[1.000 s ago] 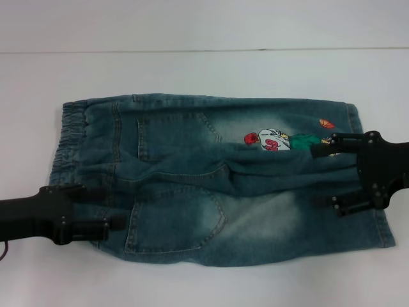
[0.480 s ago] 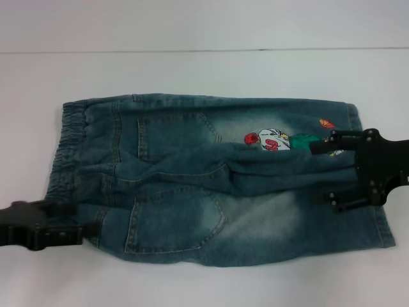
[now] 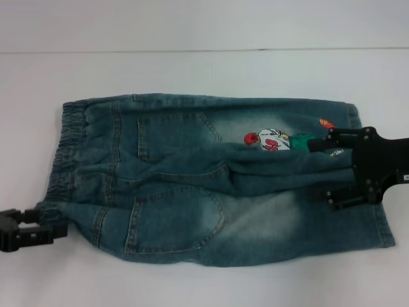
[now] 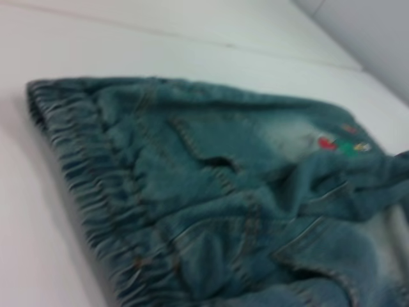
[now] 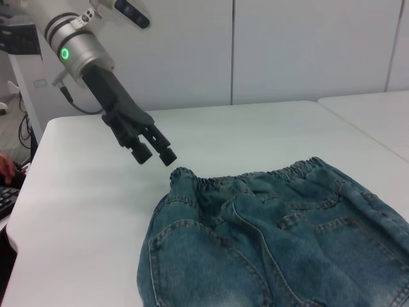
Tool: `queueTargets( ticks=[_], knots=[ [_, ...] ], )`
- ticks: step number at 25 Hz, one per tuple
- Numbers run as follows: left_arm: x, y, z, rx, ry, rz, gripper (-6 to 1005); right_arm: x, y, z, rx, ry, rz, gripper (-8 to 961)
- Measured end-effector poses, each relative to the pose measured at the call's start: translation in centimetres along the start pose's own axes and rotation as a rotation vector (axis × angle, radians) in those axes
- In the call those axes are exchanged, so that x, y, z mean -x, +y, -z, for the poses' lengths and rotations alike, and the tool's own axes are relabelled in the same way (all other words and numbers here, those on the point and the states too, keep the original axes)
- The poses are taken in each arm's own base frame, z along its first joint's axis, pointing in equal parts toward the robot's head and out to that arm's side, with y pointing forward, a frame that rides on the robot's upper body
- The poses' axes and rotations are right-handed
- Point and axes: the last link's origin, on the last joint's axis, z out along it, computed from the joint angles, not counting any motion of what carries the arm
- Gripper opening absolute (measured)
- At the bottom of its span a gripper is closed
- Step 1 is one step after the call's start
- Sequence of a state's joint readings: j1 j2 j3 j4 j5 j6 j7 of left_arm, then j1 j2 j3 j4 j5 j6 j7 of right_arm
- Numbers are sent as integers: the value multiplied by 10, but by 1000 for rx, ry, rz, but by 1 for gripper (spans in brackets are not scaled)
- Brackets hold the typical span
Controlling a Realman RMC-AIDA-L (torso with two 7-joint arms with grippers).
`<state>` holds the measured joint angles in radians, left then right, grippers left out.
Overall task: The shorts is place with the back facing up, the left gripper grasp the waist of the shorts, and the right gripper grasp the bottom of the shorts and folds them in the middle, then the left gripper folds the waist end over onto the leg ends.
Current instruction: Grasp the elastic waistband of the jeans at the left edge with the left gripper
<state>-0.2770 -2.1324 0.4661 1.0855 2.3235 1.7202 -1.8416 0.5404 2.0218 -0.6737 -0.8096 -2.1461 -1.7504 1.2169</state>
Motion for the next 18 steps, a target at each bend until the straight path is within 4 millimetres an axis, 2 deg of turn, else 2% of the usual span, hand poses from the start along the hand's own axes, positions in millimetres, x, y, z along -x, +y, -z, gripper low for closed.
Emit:
queueTargets(
  ticks=[7, 18],
  knots=[
    [4, -7, -9, -43, -39, 13, 931, 1, 0, -1, 4, 0, 3, 944],
    [7, -12, -6, -75, -59, 26, 930, 0, 1, -4, 3, -1, -1, 945]
  ],
)
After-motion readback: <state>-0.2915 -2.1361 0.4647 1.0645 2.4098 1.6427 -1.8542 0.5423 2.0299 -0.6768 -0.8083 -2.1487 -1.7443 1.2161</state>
